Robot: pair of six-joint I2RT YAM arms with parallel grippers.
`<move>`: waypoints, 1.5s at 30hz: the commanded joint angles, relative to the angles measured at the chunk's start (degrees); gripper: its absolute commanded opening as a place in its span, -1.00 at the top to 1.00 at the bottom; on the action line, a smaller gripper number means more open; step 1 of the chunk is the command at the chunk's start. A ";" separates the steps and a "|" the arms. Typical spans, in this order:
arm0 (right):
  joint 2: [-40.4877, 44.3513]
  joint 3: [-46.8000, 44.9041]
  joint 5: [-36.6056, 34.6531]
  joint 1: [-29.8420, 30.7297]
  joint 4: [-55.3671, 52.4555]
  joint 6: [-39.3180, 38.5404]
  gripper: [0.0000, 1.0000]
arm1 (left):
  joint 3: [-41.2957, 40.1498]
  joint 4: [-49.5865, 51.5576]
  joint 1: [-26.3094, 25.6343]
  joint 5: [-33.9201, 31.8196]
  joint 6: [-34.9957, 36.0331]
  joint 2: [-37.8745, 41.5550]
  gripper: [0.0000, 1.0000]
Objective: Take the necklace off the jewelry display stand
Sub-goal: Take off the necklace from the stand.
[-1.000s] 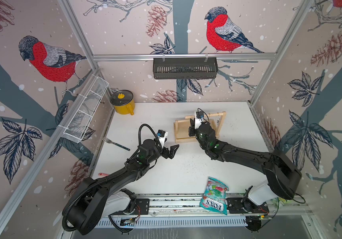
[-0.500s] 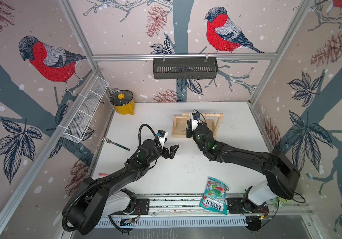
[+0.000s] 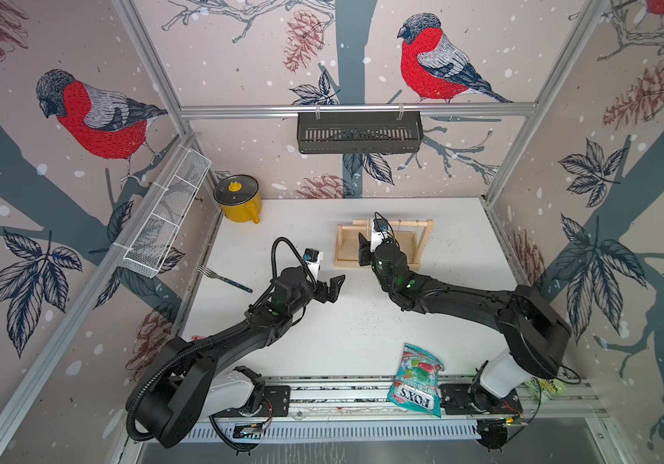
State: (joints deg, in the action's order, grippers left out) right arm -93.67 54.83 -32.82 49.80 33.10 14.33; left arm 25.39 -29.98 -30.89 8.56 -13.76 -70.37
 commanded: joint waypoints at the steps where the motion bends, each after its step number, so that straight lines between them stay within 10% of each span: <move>1: -0.99 0.57 -4.37 0.12 3.81 2.24 0.04 | 1.01 0.62 -0.04 -1.22 -0.90 -0.81 -0.95; 19: -6.16 1.33 -7.24 1.20 15.17 -1.45 0.08 | 0.45 -0.44 -0.04 -0.39 -1.17 -2.41 -0.95; 45: -8.86 4.41 -10.04 2.31 16.13 -10.07 0.88 | -0.70 -0.95 -0.04 0.14 -2.13 -0.56 -0.95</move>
State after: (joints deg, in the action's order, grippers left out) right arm -102.28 58.72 -43.20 51.75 47.64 5.89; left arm 24.75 -29.39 -30.92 8.78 -15.27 -71.20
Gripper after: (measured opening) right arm 0.072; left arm 0.976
